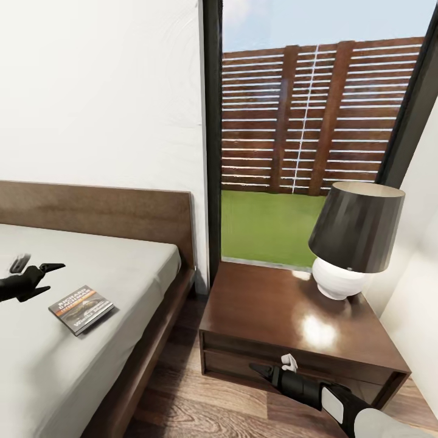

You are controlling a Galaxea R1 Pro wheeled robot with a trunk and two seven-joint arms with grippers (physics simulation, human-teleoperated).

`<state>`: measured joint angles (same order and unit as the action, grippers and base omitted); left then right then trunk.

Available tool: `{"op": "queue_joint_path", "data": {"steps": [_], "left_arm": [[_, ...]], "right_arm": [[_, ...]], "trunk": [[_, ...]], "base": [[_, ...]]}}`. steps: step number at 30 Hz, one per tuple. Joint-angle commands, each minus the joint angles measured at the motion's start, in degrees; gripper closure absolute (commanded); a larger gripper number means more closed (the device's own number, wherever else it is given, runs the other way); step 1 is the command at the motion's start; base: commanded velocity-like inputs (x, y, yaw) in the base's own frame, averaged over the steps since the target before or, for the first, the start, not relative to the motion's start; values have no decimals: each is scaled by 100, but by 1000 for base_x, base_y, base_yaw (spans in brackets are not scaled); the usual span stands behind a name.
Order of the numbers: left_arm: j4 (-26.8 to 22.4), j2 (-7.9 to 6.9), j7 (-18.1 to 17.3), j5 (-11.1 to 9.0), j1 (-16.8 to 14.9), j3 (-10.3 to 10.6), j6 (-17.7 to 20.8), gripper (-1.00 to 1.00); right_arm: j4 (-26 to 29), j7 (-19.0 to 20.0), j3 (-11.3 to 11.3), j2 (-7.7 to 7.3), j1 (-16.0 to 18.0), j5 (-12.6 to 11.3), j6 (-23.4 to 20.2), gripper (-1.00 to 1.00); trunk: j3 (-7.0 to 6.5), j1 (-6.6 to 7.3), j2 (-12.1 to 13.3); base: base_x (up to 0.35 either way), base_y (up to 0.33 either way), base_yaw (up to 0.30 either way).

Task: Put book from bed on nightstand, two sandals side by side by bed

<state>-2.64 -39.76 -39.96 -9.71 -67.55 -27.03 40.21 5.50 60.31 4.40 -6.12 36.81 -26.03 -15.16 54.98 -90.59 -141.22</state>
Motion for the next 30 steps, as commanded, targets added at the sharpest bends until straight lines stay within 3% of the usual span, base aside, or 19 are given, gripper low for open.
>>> {"op": "queue_joint_path", "data": {"steps": [1,11,19,30], "left_arm": [[0,12,3,-59,-3,32,32,-100],[-7,113,51,-60,-3,16,-35,-100],[-202,219,616,-79,-3,-15,-70,-100],[-380,271,780,-83,-11,-125,-74,-100]], "right_arm": [[4,12,44,-3,2,-60,-48,-100],[4,14,41,-3,2,-66,-48,-100],[4,13,37,-3,2,-67,-55,-100],[4,16,35,-10,2,-69,-53,-100]], "trunk": [[6,1,-2],[6,1,-2],[6,1,-2],[6,1,-2]], "base": [[0,0,0],[0,0,0],[0,0,0],[0,0,0]]}}
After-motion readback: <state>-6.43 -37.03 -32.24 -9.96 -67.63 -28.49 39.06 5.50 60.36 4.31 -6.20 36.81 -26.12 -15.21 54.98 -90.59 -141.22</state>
